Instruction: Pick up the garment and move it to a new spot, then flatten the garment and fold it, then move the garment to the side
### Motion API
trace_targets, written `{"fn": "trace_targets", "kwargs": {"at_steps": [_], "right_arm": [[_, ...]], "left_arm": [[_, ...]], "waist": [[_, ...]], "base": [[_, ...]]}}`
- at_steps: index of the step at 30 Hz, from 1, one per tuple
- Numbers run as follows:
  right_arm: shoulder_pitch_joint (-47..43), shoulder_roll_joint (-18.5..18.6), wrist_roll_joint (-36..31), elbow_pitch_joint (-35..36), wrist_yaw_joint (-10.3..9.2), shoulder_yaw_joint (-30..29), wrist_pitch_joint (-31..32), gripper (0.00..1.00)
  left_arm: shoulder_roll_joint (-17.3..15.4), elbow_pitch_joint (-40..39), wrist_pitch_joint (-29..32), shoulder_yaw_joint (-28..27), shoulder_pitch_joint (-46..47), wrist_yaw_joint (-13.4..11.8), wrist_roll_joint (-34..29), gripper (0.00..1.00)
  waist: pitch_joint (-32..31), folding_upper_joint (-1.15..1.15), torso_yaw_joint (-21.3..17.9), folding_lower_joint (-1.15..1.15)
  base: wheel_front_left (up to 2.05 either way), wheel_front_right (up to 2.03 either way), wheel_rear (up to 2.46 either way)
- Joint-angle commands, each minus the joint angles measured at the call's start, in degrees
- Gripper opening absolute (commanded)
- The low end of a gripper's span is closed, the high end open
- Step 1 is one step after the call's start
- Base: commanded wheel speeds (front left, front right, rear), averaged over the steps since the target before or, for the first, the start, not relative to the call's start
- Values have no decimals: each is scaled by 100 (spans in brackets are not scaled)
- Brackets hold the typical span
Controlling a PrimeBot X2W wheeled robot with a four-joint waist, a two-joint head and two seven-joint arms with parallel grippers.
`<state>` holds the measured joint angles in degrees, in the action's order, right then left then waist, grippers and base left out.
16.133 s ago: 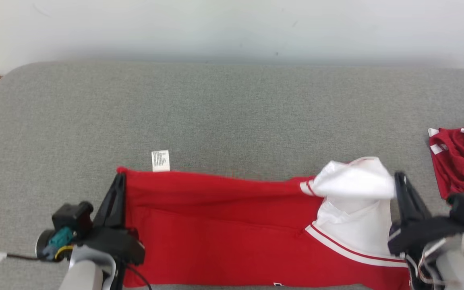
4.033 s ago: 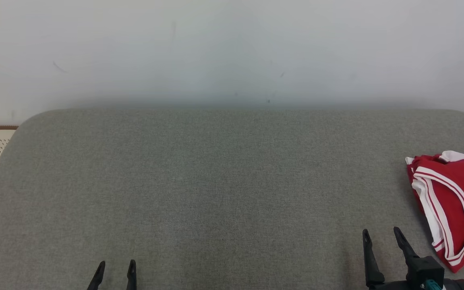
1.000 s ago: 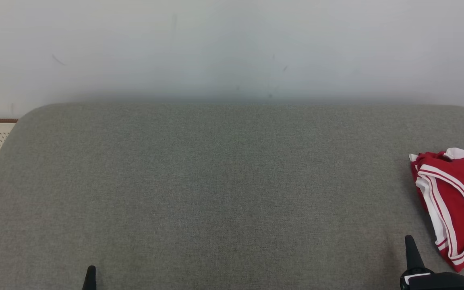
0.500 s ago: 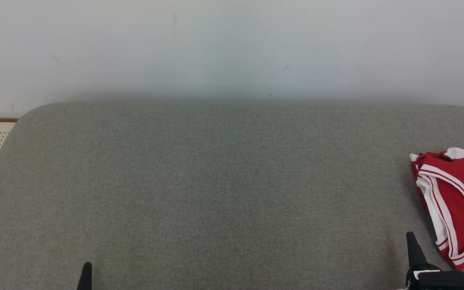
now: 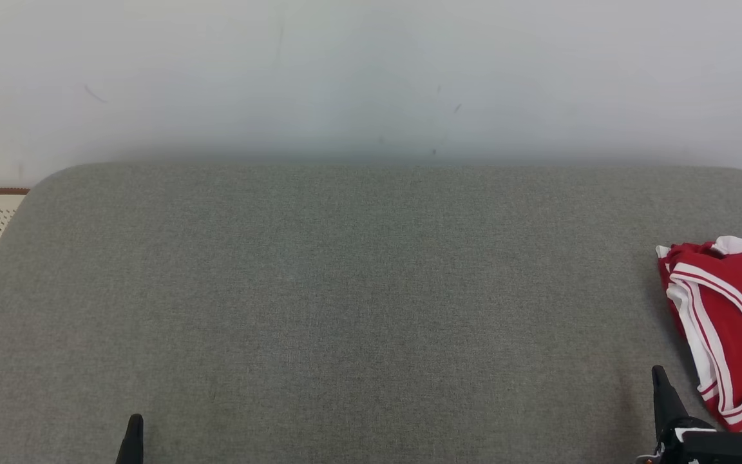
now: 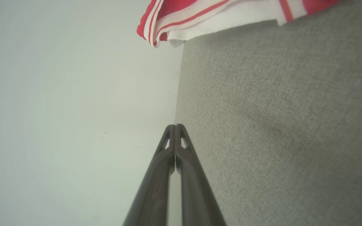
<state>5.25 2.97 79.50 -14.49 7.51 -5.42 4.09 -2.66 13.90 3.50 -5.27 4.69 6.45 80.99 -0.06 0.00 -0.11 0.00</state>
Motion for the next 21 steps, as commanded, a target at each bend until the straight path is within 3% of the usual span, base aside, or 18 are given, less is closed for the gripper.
{"fn": "trace_targets", "kwargs": {"at_steps": [1, 21], "right_arm": [[51, -10, 168, 37, -3, -17, 48, 0], [94, -15, 1089, 76, -4, -92, 250, 0]], "left_arm": [[-31, -48, 40, -42, 43, 20, 164, 0], [-32, -90, 241, -119, 60, 103, 978, 0]], "waist": [[1, 0, 1, 0], [15, 0, 9, 0]], "base": [[0, 0, 0], [0, 0, 0]]}}
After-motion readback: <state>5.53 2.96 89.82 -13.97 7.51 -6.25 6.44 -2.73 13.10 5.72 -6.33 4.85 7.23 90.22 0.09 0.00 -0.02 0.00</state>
